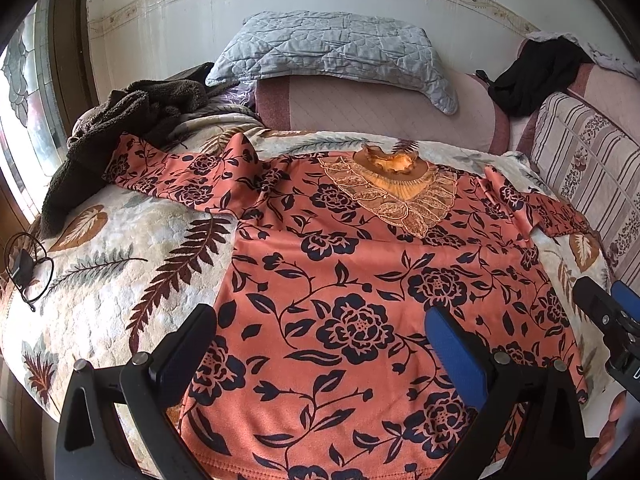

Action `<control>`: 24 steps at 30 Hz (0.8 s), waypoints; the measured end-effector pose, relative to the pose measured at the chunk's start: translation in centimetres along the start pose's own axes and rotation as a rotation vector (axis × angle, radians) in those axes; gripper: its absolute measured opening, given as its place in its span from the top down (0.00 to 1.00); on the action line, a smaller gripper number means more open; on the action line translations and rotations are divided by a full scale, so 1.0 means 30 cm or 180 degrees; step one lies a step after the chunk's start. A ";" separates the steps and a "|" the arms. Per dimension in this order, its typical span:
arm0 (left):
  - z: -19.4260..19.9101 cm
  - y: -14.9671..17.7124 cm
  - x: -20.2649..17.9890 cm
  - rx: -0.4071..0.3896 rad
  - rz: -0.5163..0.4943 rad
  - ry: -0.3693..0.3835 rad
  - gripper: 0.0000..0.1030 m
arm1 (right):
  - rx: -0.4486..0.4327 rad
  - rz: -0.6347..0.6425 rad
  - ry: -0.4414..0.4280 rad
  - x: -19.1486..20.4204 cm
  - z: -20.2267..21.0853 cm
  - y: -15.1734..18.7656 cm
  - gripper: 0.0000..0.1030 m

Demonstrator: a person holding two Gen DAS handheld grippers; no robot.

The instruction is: Fold small clothes

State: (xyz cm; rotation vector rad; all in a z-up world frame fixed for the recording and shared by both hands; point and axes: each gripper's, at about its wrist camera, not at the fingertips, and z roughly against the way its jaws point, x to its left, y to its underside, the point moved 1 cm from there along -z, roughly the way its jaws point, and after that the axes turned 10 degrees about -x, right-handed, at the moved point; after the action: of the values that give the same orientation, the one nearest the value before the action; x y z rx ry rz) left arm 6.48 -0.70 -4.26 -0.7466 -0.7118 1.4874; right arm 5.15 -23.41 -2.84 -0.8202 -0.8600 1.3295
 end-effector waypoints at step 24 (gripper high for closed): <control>-0.149 -0.022 -0.042 0.0066 -0.0032 0.0126 0.00 | 0.0143 -0.0182 -0.0105 -0.058 -0.135 -0.009 0.00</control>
State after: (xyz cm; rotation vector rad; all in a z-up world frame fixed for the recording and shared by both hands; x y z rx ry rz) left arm 10.49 -1.94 -6.34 -0.7539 -0.6684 1.4649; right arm 8.79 -25.22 -4.57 -0.7354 -0.8701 1.3108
